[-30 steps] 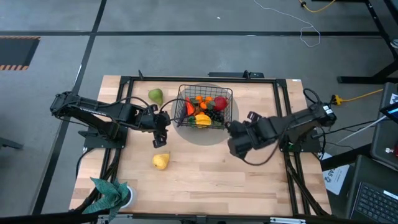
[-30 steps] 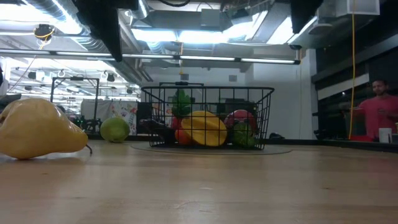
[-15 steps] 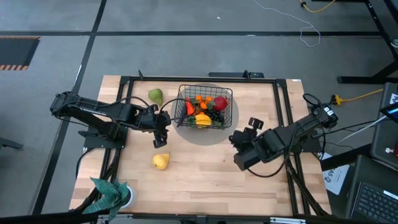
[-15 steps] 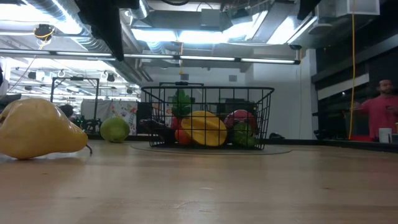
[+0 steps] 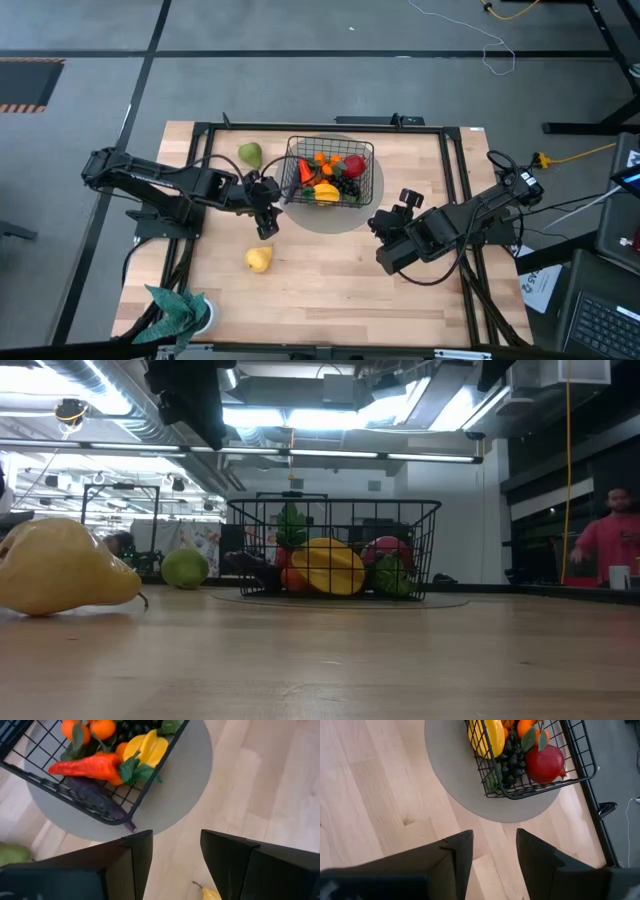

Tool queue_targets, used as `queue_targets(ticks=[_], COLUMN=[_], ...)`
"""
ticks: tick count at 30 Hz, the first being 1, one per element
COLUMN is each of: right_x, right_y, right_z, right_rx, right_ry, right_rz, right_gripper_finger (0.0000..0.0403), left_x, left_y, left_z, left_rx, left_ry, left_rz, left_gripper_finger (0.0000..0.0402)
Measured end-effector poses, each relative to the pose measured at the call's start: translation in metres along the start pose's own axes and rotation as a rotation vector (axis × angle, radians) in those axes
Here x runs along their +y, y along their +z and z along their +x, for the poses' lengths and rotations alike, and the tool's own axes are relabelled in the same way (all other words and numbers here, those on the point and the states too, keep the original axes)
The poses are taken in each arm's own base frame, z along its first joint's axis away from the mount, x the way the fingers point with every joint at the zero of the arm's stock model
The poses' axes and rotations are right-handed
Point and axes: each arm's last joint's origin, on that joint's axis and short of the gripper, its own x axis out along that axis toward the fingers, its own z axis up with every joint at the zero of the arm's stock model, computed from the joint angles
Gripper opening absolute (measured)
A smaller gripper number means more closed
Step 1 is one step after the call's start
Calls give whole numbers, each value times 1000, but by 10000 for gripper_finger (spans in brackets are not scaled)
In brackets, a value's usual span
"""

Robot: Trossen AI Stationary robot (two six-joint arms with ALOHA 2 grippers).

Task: Build produce basket
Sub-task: Put the green pear into the black wire basket

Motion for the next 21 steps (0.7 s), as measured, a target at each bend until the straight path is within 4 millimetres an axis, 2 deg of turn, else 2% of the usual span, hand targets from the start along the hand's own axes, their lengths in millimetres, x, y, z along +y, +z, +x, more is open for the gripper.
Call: queue_targets(ticks=[5, 10, 16, 21], right_x=[0, 0, 0, 0], right_y=[0, 0, 0, 0], right_z=[0, 0, 0, 0], right_rx=[0, 0, -1, -1], right_ry=[0, 0, -1, -1], right_rz=[-1, -1, 1, 0], right_gripper_finger=[139, 139, 139, 139], left_x=[1, 10, 34, 59], left_y=[2, -3, -13, -24], left_z=[0, 0, 1, 18], left_rx=[-32, -32, 92, 139], left_ry=[39, 207, 357, 454], left_rz=[18, -21, -204, -350], left_gripper_finger=[154, 154, 154, 154])
